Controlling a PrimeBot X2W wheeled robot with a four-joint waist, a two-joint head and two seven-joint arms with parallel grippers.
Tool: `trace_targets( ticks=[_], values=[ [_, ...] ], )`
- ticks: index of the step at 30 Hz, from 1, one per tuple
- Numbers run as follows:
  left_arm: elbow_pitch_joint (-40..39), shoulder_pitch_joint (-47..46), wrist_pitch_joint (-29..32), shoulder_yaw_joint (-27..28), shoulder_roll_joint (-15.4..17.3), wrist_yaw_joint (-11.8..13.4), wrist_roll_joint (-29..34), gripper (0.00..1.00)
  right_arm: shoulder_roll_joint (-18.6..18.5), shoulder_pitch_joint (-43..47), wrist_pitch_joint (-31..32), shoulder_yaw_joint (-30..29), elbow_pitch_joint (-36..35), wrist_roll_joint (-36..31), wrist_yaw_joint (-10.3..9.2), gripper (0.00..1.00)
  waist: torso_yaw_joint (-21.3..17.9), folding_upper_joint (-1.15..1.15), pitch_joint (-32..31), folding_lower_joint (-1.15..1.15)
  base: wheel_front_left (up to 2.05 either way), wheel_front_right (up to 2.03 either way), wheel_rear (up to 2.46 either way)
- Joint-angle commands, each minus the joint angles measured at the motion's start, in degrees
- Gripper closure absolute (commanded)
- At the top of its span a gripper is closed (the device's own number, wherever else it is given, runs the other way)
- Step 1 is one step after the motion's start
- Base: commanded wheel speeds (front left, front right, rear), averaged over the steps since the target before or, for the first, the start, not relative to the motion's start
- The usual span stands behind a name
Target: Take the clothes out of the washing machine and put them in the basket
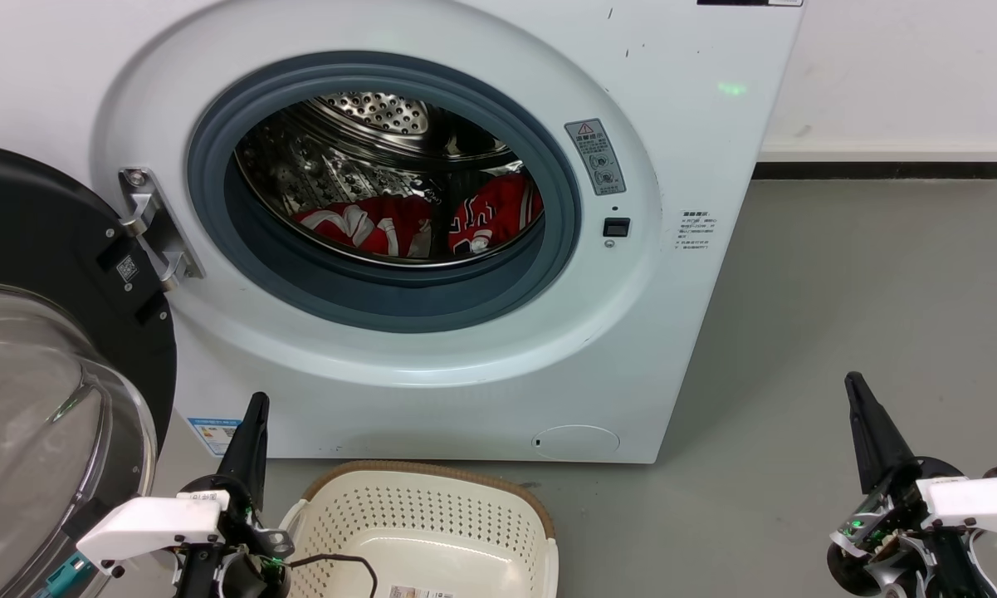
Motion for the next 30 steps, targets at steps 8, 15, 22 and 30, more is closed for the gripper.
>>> trace_targets(
  ticks=[8,15,22,30],
  values=[
    [0.0,-0.4,0.1,0.2,-0.1,-0.2,-0.1,1.0,0.2,-0.7,0.0,0.0,0.1,-0.3,-0.02,1.0,0.0,0.0,0.0,0.0,0.0,0.0,0.0],
    [0.0,-0.4,0.1,0.2,-0.1,-0.2,-0.1,1.0,0.2,-0.7,0.0,0.0,0.1,-0.3,-0.02,1.0,0.0,0.0,0.0,0.0,0.0,0.0,0.0],
    [0.0,-0.4,0.1,0.2,-0.1,-0.2,-0.1,1.0,0.2,-0.7,0.0,0.0,0.1,-0.3,-0.02,1.0,0.0,0.0,0.0,0.0,0.0,0.0,0.0],
    [0.0,-0.4,0.1,0.2,-0.1,-0.2,-0.1,1.0,0.2,-0.7,0.0,0.0,0.1,-0.3,-0.02,1.0,0.0,0.0,0.0,0.0,0.0,0.0,0.0]
  ],
)
